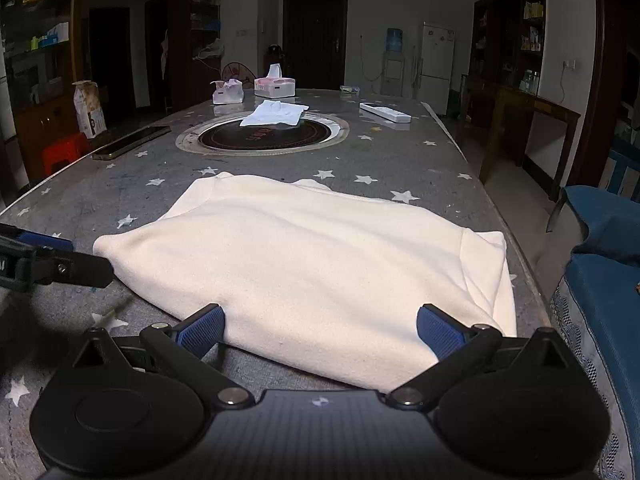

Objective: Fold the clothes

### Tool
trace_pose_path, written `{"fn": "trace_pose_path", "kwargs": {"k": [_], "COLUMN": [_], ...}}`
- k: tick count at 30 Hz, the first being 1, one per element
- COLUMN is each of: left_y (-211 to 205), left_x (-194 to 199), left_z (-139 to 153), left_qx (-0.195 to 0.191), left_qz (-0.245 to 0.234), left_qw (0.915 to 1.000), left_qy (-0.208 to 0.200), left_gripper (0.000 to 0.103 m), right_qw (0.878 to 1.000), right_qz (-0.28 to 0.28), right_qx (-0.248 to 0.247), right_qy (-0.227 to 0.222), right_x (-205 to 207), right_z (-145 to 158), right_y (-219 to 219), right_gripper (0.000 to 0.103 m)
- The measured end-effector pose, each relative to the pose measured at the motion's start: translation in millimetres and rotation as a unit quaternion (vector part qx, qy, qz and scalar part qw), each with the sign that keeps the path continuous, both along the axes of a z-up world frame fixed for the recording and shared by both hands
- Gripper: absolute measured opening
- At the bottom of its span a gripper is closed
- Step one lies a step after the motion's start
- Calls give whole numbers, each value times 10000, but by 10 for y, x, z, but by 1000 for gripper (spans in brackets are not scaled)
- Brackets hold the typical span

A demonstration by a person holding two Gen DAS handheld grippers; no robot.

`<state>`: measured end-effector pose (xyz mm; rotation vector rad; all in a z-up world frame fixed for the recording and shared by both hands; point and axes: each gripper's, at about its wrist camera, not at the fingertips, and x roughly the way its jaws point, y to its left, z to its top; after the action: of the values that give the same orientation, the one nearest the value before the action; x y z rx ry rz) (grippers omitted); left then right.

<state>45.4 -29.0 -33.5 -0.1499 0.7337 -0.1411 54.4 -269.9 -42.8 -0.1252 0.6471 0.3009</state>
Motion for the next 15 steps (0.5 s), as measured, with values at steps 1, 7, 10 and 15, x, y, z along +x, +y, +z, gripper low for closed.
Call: {"fn": "trace_pose_path", "kwargs": {"k": [1, 7, 10, 15], "left_y": [1, 15, 5, -47], "left_x": [-9, -34, -35, -43], "left_z": [-6, -22, -27, -48], "left_qx": [44, 151, 188, 377], "left_qz": [13, -21, -22, -52], "left_qw": [10000, 9999, 9998, 9993], "left_qy": [0, 12, 11, -1], "left_gripper": [100, 103, 103, 103], "right_qw": [10000, 10000, 10000, 10000], "right_qz": [0, 2, 3, 3], "right_qx": [-19, -53, -57, -62], "right_qy": [-3, -5, -7, -8], "right_x": [0, -1, -4, -3], "right_z": [0, -1, -2, -2], "right_y": [2, 12, 17, 16], "right_gripper": [103, 103, 103, 103]}}
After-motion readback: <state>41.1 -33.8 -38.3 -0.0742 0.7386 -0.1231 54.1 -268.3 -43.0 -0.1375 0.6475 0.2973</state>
